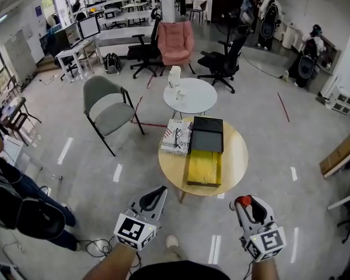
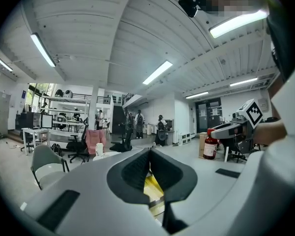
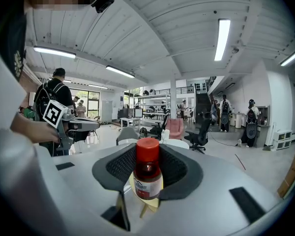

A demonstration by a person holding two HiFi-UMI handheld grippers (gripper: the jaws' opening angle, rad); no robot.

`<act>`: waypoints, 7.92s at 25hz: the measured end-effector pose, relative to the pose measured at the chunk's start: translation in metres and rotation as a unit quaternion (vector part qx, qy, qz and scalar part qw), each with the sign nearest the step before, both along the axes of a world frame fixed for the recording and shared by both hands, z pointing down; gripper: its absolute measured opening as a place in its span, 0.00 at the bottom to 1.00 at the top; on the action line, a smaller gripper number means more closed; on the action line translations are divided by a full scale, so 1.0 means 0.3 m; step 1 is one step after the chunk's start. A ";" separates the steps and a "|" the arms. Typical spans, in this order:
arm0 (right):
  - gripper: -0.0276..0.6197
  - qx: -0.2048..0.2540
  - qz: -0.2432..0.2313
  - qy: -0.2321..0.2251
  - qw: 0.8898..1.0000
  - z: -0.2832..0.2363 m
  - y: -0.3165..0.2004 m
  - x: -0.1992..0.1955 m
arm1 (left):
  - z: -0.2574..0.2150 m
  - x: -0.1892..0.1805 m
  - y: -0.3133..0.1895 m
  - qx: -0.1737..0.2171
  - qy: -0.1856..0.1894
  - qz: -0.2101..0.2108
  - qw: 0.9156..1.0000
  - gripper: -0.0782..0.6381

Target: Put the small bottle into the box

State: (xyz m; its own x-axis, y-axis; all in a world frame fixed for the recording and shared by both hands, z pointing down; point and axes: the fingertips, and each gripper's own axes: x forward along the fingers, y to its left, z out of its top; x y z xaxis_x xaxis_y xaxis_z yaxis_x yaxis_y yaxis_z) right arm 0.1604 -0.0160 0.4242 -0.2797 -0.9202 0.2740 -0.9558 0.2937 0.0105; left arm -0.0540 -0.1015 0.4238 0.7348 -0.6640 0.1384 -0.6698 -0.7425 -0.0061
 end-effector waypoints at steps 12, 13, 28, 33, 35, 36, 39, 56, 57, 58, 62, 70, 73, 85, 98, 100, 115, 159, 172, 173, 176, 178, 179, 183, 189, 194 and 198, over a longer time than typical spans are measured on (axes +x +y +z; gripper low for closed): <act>0.28 0.005 0.028 0.012 1.000 -0.030 -0.110 -0.069 | -0.040 -0.124 -0.178 0.015 0.009 -0.003 1.000 0.13; 0.28 0.004 0.028 0.012 1.000 -0.027 -0.111 -0.075 | -0.038 -0.125 -0.183 0.015 0.010 -0.001 1.000 0.13; 0.28 0.012 0.022 0.017 1.000 -0.088 -0.180 -0.067 | -0.058 -0.078 -0.235 0.013 0.011 0.014 1.000 0.13; 0.28 0.013 0.008 0.013 1.000 -0.070 -0.261 -0.048 | -0.064 -0.040 -0.286 0.020 0.010 0.007 1.000 0.13; 0.28 0.013 0.001 0.010 1.000 -0.068 -0.299 -0.043 | -0.063 -0.029 -0.312 0.018 0.010 0.002 1.000 0.13; 0.28 0.012 -0.002 0.009 1.000 -0.068 -0.317 -0.039 | -0.059 -0.022 -0.324 0.016 0.009 0.000 1.000 0.13; 0.28 0.014 -0.010 0.008 1.000 -0.066 -0.381 -0.016 | -0.040 0.004 -0.371 0.014 0.005 -0.004 1.000 0.13; 0.28 -0.012 -0.058 0.000 0.998 0.026 -0.721 0.051 | 0.026 0.099 -0.627 -0.007 -0.006 -0.038 0.999 0.13; 0.28 -0.014 -0.060 -0.001 0.998 0.036 -0.740 0.054 | 0.030 0.100 -0.640 -0.008 -0.008 -0.041 0.999 0.13; 0.28 -0.016 -0.061 -0.001 0.998 0.046 -0.757 0.057 | 0.035 0.101 -0.651 -0.008 -0.009 -0.043 0.999 0.13; 0.28 -0.022 -0.067 -0.004 0.998 0.086 -0.814 0.072 | 0.068 0.103 -0.693 -0.014 -0.015 -0.051 0.998 0.13; 0.28 -0.039 -0.066 -0.009 0.997 0.195 -0.922 0.108 | 0.100 0.142 -0.775 -0.012 -0.020 -0.050 0.998 0.13; 0.28 -0.049 -0.070 -0.006 0.996 0.232 -0.945 0.109 | 0.112 0.167 -0.798 -0.013 -0.015 -0.046 0.999 0.13; 0.28 -0.088 -0.081 -0.011 0.993 0.418 -1.022 0.132 | 0.202 0.253 -0.884 -0.025 -0.018 -0.035 0.999 0.13; 0.28 -0.130 -0.080 -0.020 0.988 0.642 -1.023 0.089 | 0.243 0.242 -0.892 -0.034 -0.021 -0.038 0.998 0.13; 0.28 -0.137 -0.083 -0.019 0.987 0.688 -1.030 0.095 | 0.272 0.243 -0.903 -0.039 -0.023 -0.042 0.998 0.13; 0.28 -0.210 -0.070 -0.004 0.975 1.009 -1.021 0.123 | 0.363 0.256 -0.888 -0.066 -0.037 -0.048 0.996 0.13; 0.06 -0.138 0.028 0.006 0.990 0.609 -0.729 0.236 | 0.107 0.192 -0.696 -0.029 0.003 -0.025 0.999 0.13; 0.06 -0.034 0.007 -0.023 0.999 0.229 -0.620 0.174 | 0.041 0.199 -0.571 -0.010 0.000 -0.011 1.000 0.13; 0.06 -0.029 0.008 -0.024 0.999 0.206 -0.612 0.174 | 0.033 0.199 -0.561 -0.007 -0.002 -0.010 1.000 0.13; 0.06 -0.015 0.010 -0.025 1.000 0.139 -0.584 0.176 | 0.007 0.199 -0.530 0.001 -0.009 -0.007 1.000 0.13; 0.06 -0.006 0.011 -0.025 1.000 0.105 -0.572 0.176 | -0.007 0.200 -0.516 0.003 -0.008 -0.002 1.000 0.13; 0.06 -0.003 0.012 -0.024 1.000 0.092 -0.567 0.174 | -0.014 0.200 -0.508 0.004 -0.006 0.002 1.000 0.13; 0.06 0.005 0.013 -0.016 1.000 0.059 -0.536 0.161 | -0.031 0.187 -0.480 0.004 0.001 0.005 1.000 0.13; 0.06 0.009 0.020 -0.012 1.000 0.067 -0.484 0.139 | -0.031 0.149 -0.443 0.004 0.006 0.005 1.000 0.13; 0.06 0.008 0.021 -0.007 1.000 0.075 -0.439 0.106 | -0.026 0.120 -0.404 0.003 0.005 0.010 1.000 0.13; 0.06 0.008 0.021 -0.002 1.000 0.071 -0.409 0.066 | -0.028 0.078 -0.377 0.004 0.003 0.012 1.000 0.13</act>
